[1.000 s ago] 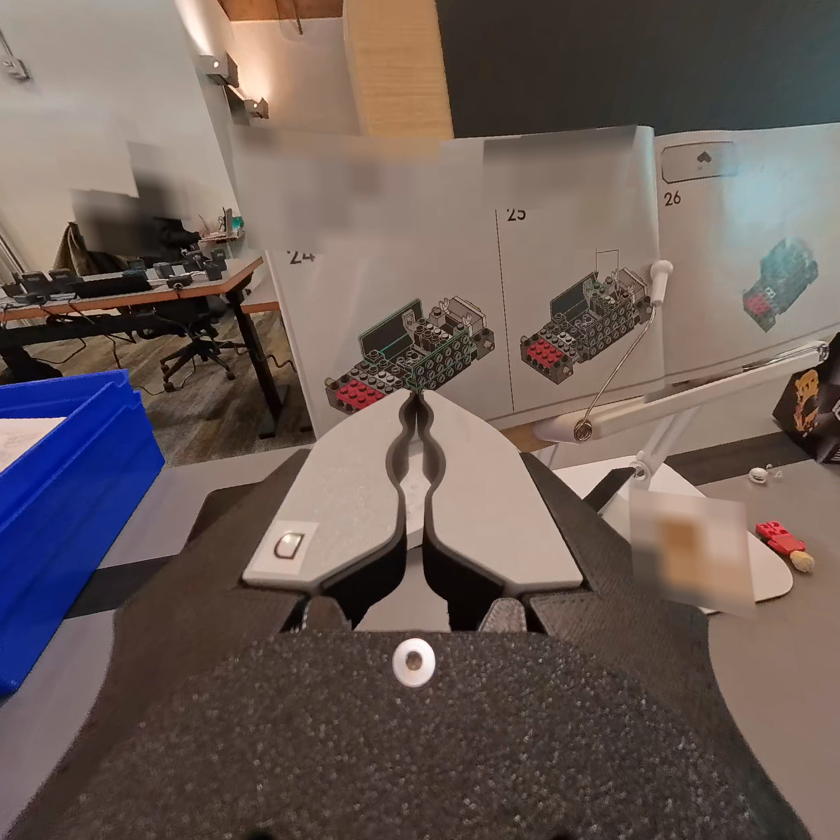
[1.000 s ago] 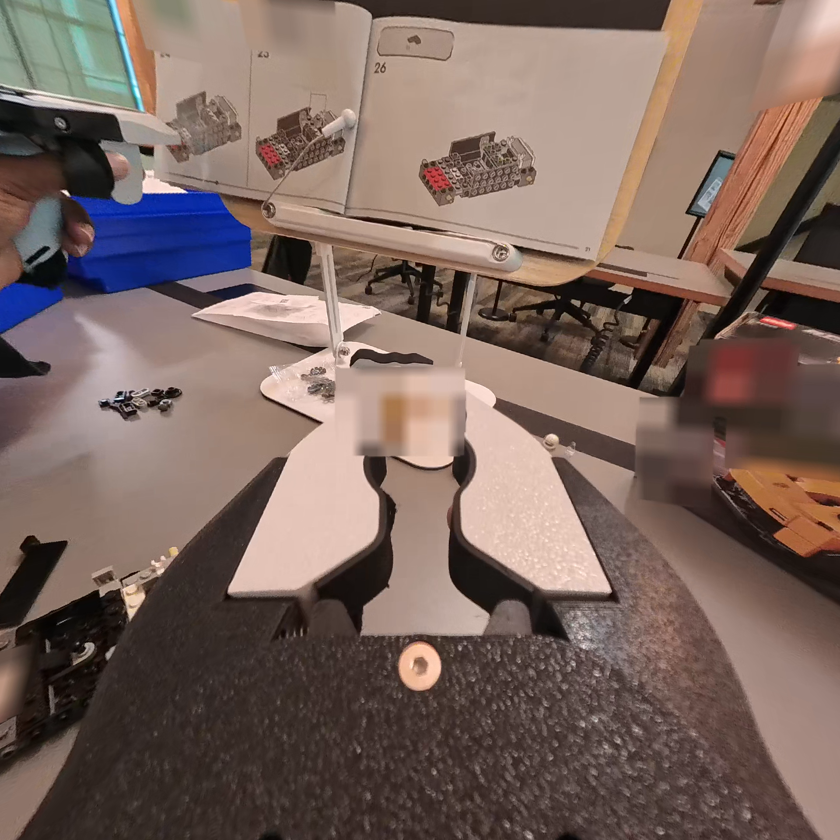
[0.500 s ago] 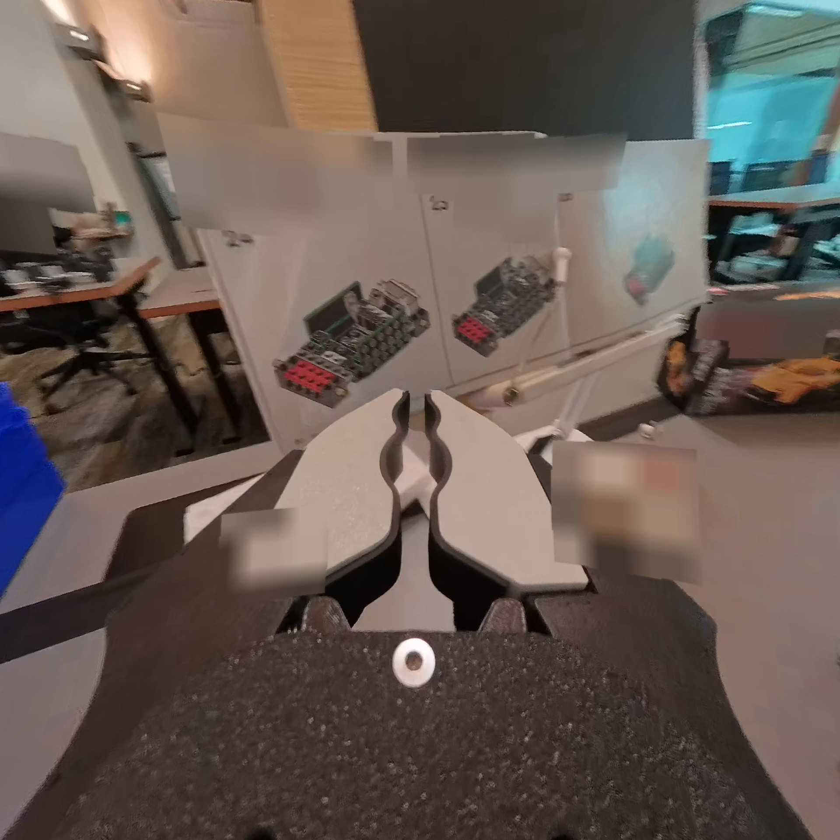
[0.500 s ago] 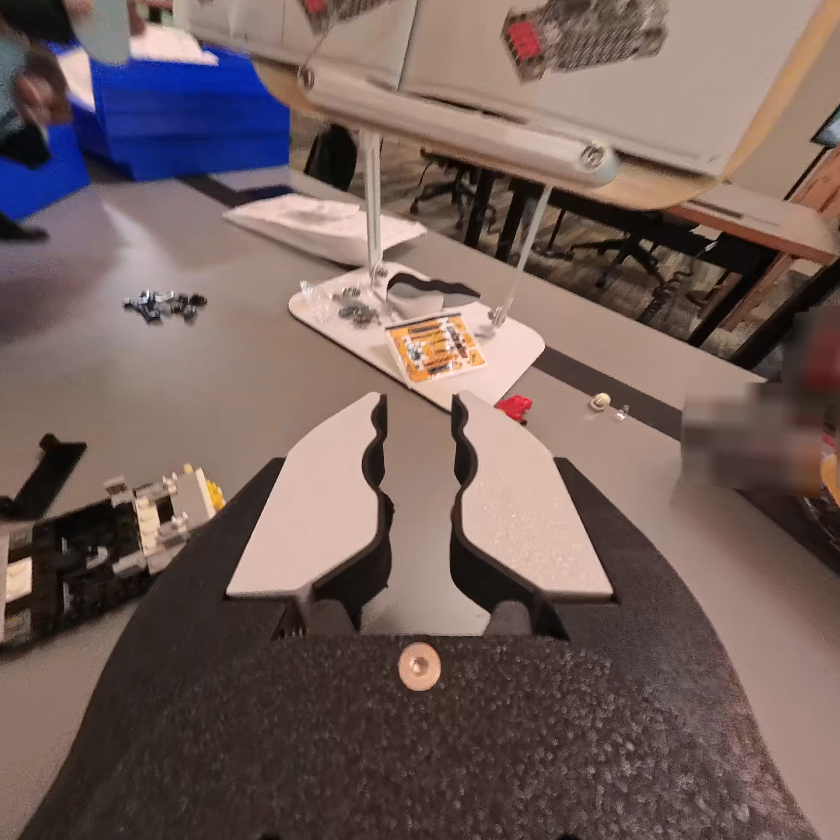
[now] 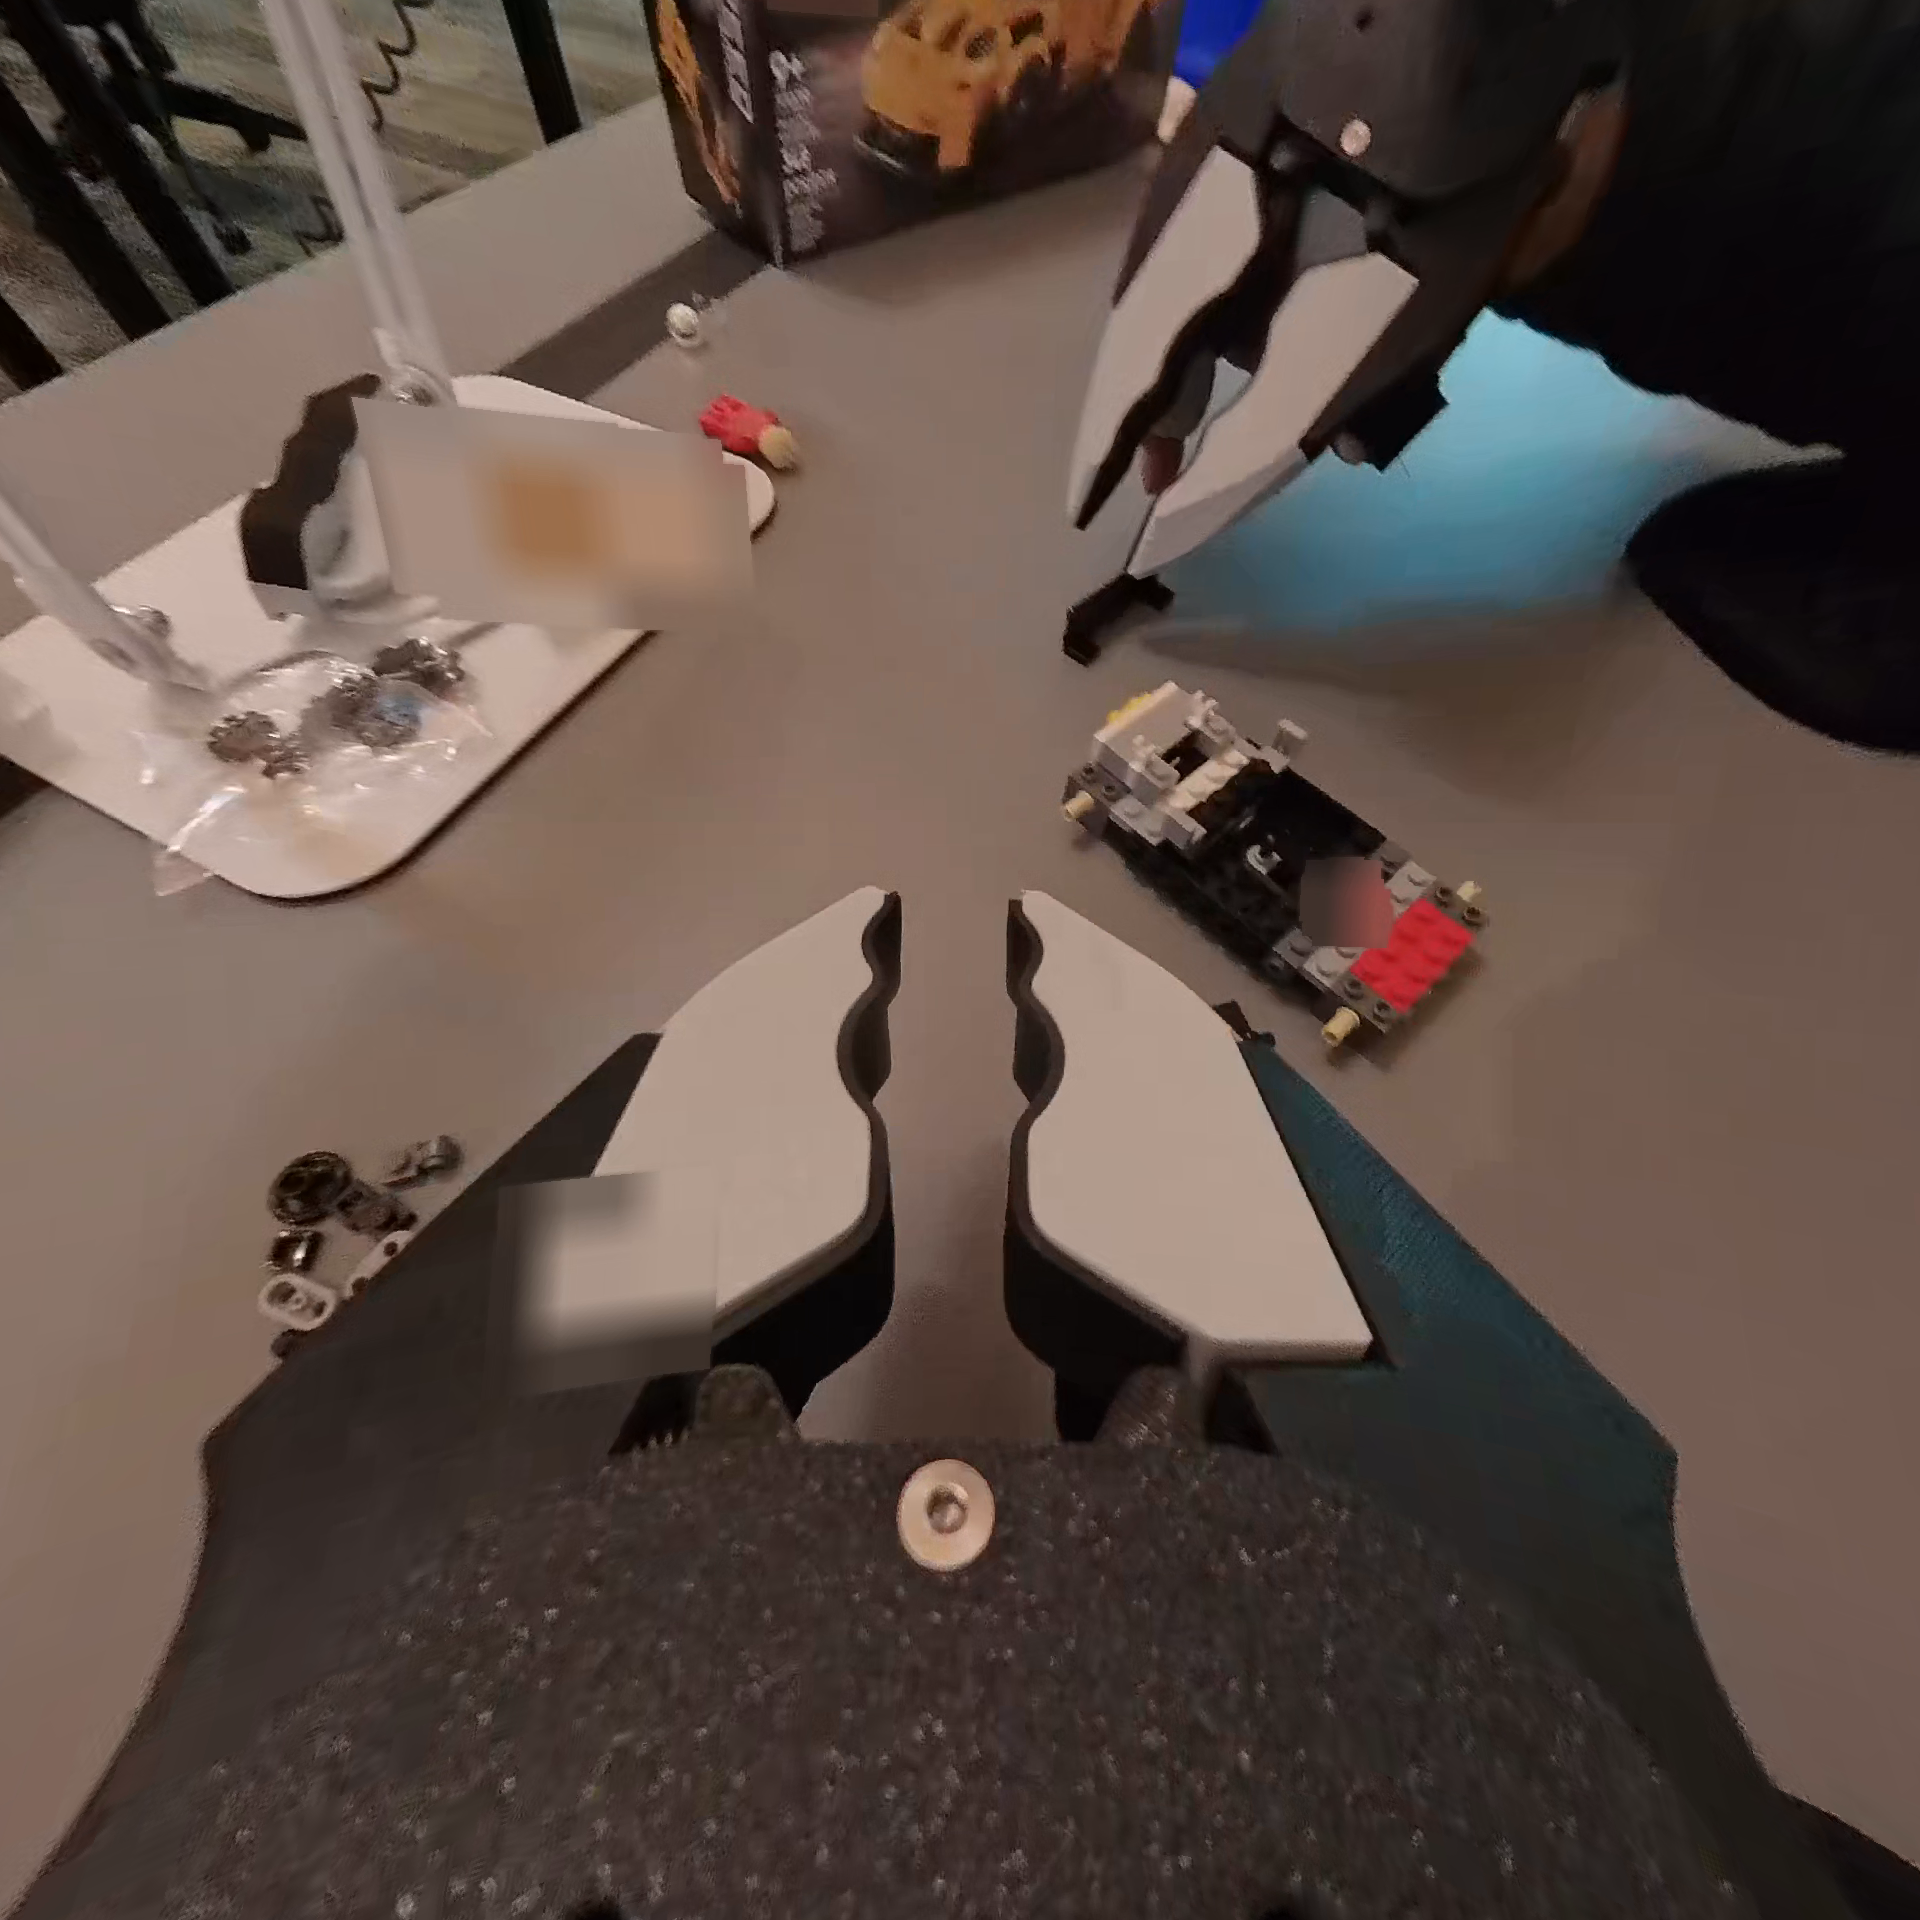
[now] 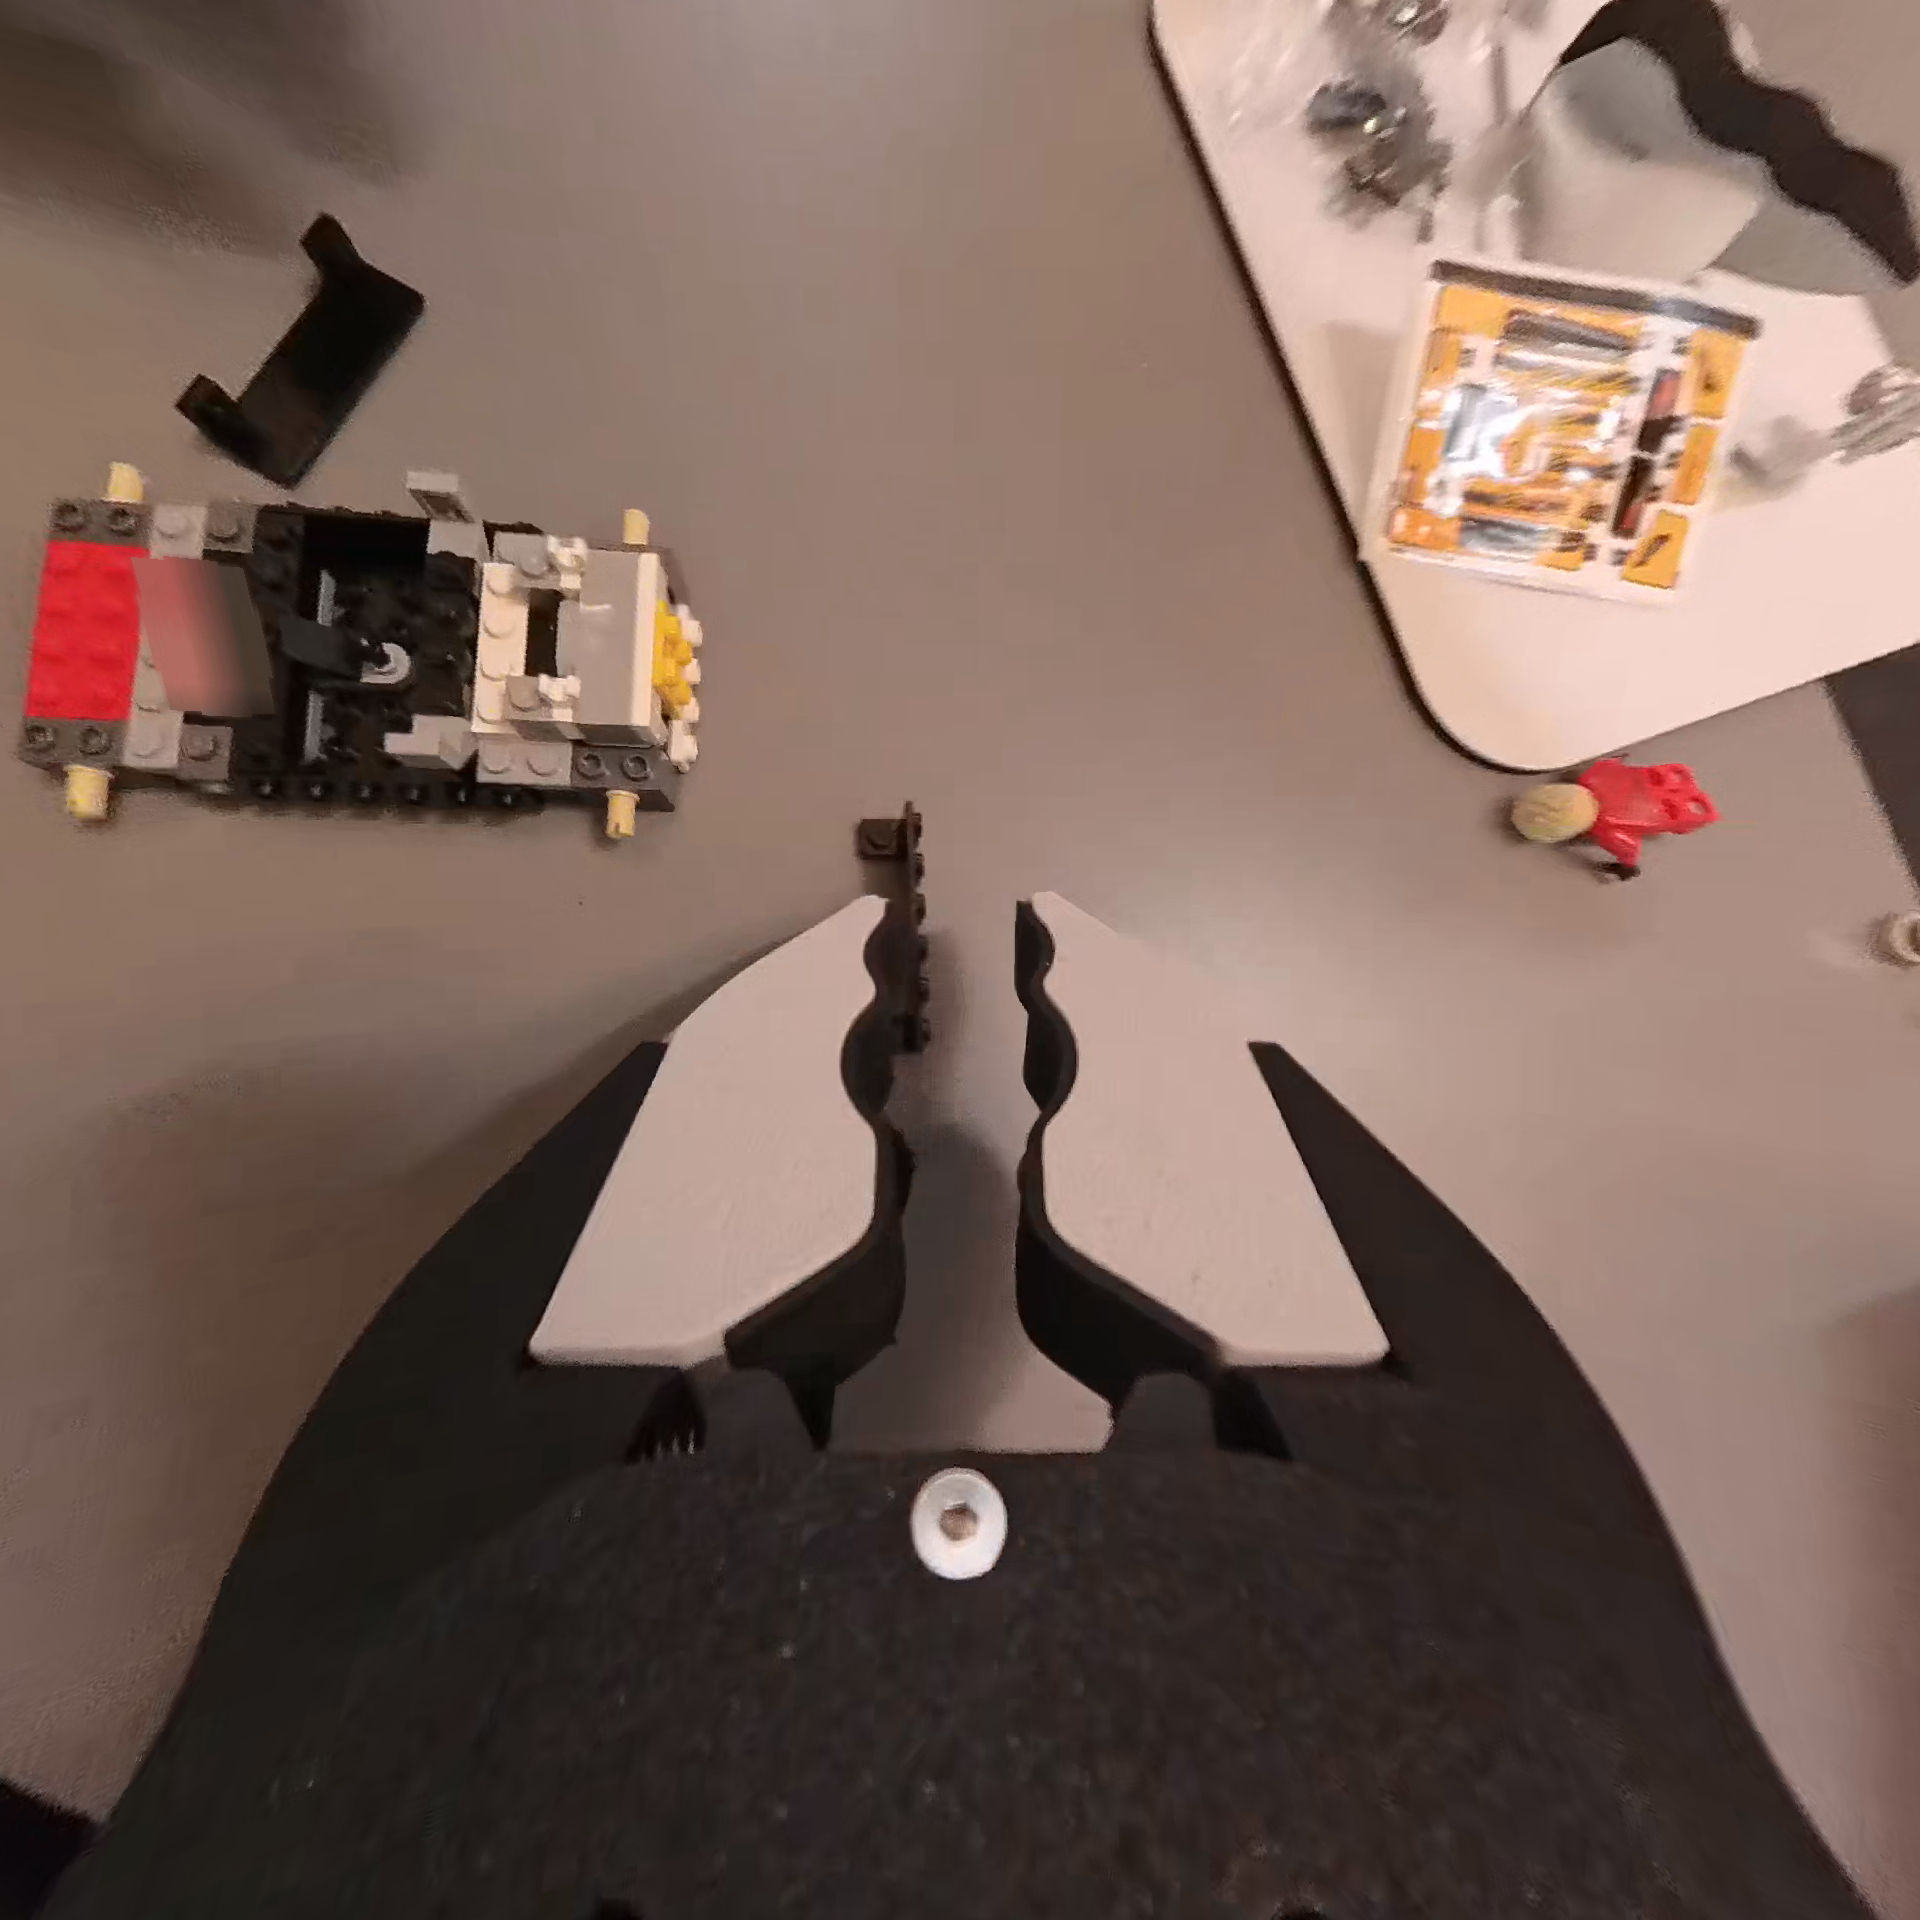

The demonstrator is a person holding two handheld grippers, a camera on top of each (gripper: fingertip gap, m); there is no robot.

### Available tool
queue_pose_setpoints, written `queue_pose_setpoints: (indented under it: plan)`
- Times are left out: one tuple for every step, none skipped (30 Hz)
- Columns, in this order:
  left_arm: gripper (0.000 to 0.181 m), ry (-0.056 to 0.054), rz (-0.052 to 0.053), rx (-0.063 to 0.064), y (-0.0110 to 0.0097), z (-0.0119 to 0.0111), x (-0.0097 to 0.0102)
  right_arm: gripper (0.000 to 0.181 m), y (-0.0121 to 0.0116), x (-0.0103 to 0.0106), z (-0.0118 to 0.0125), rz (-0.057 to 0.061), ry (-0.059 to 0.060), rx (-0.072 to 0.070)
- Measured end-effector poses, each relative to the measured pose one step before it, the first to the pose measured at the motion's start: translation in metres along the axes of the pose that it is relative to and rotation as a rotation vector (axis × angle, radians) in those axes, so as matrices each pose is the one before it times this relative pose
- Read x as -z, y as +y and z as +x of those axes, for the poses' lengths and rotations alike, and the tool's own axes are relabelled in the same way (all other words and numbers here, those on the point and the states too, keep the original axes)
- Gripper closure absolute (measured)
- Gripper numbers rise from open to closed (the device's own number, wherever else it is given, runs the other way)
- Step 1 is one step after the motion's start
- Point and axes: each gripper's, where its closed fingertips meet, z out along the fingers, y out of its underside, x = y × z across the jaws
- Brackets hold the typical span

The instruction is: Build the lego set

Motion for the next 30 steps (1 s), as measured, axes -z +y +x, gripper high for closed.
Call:
queue_pose_setpoints:
  plan:
    - [0.162,0.0069,-0.0098,-0.0081,0.00268,0.00307,-0.00174,0.161,0.00055,-0.00274,0.00001,-0.0134,-0.0024,-0.0049]
    - [0.163,0.0092,-0.0049,-0.0033,0.00141,0.00297,-0.00149,0.162,0.0022,-0.00273,0.00093,-0.0199,0.0081,-0.0021]
    - [0.163,0.0124,-0.0002,0.0006,0.0003,0.00317,-0.00143,0.166,0.00404,-0.00246,0.00035,-0.0285,0.0055,-0.0033]
    - [0.163,0.0116,0.0017,0.0005,-0.00012,0.00292,-0.00128,0.175,0.00426,-0.00166,0.00027,-0.0261,0.0066,-0.0054]
    - [0.163,0.0078,0.0006,-0.002,0.00019,0.00232,-0.00136,0.176,0.00086,-0.00026,-0.00025,0.0006,0.0043,-0.0119]
    - [0.164,0.0054,-0.0011,-0.0033,0.00048,0.002,-0.00134,0.178,-0.00083,0.00201,-0.00171,0.0108,-0.0074,-0.0201]
    - [0.164,0.0071,-0.0017,-0.0024,0.00057,0.00195,-0.00125,0.18,-0.00143,0.00347,-0.00072,0.0133,0.001,-0.0273]
    - [0.164,0.0095,0.0,-0.0002,0.00028,0.00225,-0.00124,0.181,-0.0027,0.00469,-0.00008,0.0229,0.0111,-0.0273]
    - [0.164,0.0118,0.0022,0.0035,-0.00023,0.00252,-0.00095,0.181,-0.00443,0.00567,-0.00227,0.0348,0.0034,-0.0313]
    - [0.164,0.0146,0.0035,0.0069,-0.00078,0.00301,-0.00088,0.181,-0.00627,0.00613,-0.00427,0.046,-0.0023,-0.0438]
    - [0.164,0.0163,0.0054,0.0075,-0.00144,0.00363,-0.00103,0.181,-0.0079,0.00607,-0.00503,0.0572,0.0001,-0.0573]
    - [0.165,0.0164,0.0073,0.0062,-0.00194,0.00401,-0.0011,0.181,-0.00724,0.00556,-0.00727,0.0564,-0.011,-0.0618]
    - [0.165,0.0168,0.0073,0.0055,-0.00201,0.00443,-0.00139,0.181,-0.00588,0.00479,-0.00712,0.0513,-0.0073,-0.0602]
    - [0.165,0.018,0.0065,0.0059,-0.00195,0.00482,-0.00177,0.181,-0.00425,0.00408,-0.00623,0.046,-0.0026,-0.0568]
    - [0.165,0.0184,0.0068,0.0071,-0.00208,0.00521,-0.00213,0.181,-0.00321,0.00337,-0.00721,0.0431,-0.0108,-0.0562]
    - [0.165,0.0192,0.0086,0.0122,-0.00227,0.00536,-0.00237,0.181,-0.00218,0.00251,-0.00779,0.0394,-0.016,-0.059]
    - [0.165,0.0198,0.0114,0.0224,-0.00293,0.0056,-0.00239,0.181,-0.00068,0.00167,-0.00705,0.0307,-0.0115,-0.0522]
    - [0.164,0.0178,0.0174,0.0296,-0.00419,0.00564,-0.00238,0.181,-0.00002,0.00117,-0.00646,0.0265,-0.0064,-0.0382]
    - [0.164,0.0183,0.0266,0.0322,-0.00531,0.00579,-0.00239,0.181,0.00044,0.00058,-0.00695,0.0232,-0.0091,-0.026]
    - [0.164,0.0155,0.03,0.0368,-0.00543,0.00509,-0.0026,0.181,0.00102,0.00017,-0.00731,0.017,-0.0108,-0.016]
    - [0.163,0.0093,0.0262,0.0419,-0.00403,0.00353,-0.003,0.181,0.00121,-0.0002,-0.00583,0.0108,-0.0034,-0.011]
    - [0.164,0.0067,0.0188,0.0417,-0.00184,0.00232,-0.00327,0.181,0.00037,0.00013,-0.00484,0.0123,0.0008,-0.0032]
    - [0.163,0.0016,0.0102,0.0371,0.00012,0.00074,-0.00318,0.181,-0.00009,0.00035,-0.00398,0.0111,0.0023,0.0007]
    - [0.162,-0.0015,0.0047,0.0303,0.00086,0.00001,-0.00255,0.181,-0.00037,0.0002,-0.00302,0.0118,0.003,-0.0016]
    - [0.162,0.0074,0.0063,0.0229,0.00018,0.00142,-0.00197,0.181,-0.00059,-0.00006,-0.00249,0.0121,0.0002,-0.0052]
    - [0.162,0.0177,0.0077,0.0203,-0.00054,0.00327,-0.0015,0.181,-0.00089,-0.00013,-0.00163,0.0135,0.0001,-0.0109]
    - [0.161,0.0194,0.0078,0.0202,-0.00092,0.00367,-0.00153,0.181,-0.0016,-0.00038,-0.00123,0.0183,-0.0008,-0.0142]
    - [0.161,0.0157,0.0082,0.0185,-0.00079,0.00319,-0.00166,0.181,-0.00124,-0.0006,-0.00193,0.0136,-0.0078,-0.0117]
    - [0.161,0.0105,0.0045,0.015,0.00035,0.0021,-0.0019,0.181,-0.00107,-0.00084,-0.0013,0.0126,-0.0046,-0.0076]
    - [0.161,0.0041,0.0009,0.0121,0.00102,0.00092,-0.00198,0.181,-0.00098,-0.00074,-0.00052,0.0116,-0.0012,-0.0011]
